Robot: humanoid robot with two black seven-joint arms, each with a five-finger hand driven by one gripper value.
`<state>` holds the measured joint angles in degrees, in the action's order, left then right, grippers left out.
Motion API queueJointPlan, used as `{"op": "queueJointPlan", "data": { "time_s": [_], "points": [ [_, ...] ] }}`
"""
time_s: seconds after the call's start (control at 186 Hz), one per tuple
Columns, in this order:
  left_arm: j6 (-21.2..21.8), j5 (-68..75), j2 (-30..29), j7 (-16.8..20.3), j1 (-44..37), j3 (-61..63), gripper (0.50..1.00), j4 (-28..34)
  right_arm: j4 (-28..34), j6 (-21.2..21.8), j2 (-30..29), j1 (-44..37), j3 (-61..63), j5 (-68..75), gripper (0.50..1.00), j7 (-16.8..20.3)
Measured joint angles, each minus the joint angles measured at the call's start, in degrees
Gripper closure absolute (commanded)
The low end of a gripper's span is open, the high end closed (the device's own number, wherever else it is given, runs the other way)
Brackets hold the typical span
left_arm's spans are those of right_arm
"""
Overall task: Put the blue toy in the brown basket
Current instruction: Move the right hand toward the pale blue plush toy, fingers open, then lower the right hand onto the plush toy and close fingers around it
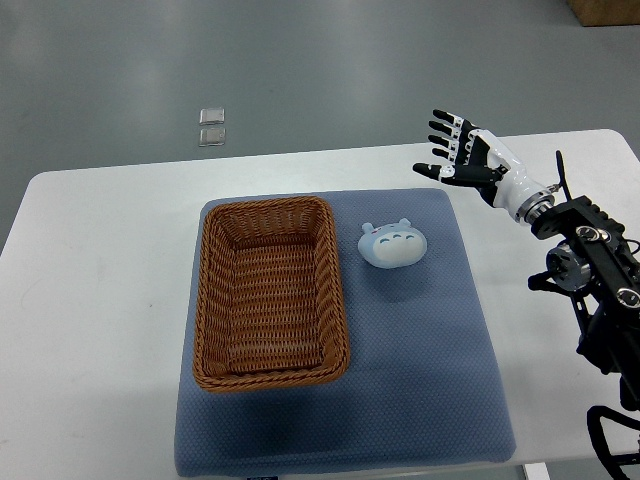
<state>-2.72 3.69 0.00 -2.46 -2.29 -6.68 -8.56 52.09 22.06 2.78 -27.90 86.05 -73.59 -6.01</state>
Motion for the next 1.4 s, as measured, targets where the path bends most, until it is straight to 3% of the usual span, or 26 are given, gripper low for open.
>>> {"op": "queueJointPlan", "data": {
  "time_s": [0.216, 0.442, 0.868, 1.148, 1.402],
  "points": [
    [0.0, 0.0, 0.0, 0.0, 0.0, 0.0, 0.5, 0.0, 0.6, 1.3, 3.5, -1.6, -5.0, -3.0, 0.56, -0.3],
    [0.0, 0.0, 0.0, 0.0, 0.0, 0.0, 0.5, 0.0, 1.2, 2.0, 6.8, -3.6, -10.9, -12.2, 0.56, -3.2],
    [0.0, 0.0, 0.0, 0.0, 0.0, 0.0, 0.5, 0.0, 7.7, 8.5, 13.6, -5.6, -20.5, -20.8, 0.56, -6.3],
    [0.0, 0.0, 0.0, 0.0, 0.0, 0.0, 0.5, 0.0, 8.7, 7.8, 13.9, -5.6, -27.2, -33.3, 0.562, -6.9],
    [0.0, 0.0, 0.0, 0.0, 0.0, 0.0, 0.5, 0.0, 7.8, 5.5, 13.0, -6.0, -28.1, -35.9, 0.581, -6.8]
  ]
}}
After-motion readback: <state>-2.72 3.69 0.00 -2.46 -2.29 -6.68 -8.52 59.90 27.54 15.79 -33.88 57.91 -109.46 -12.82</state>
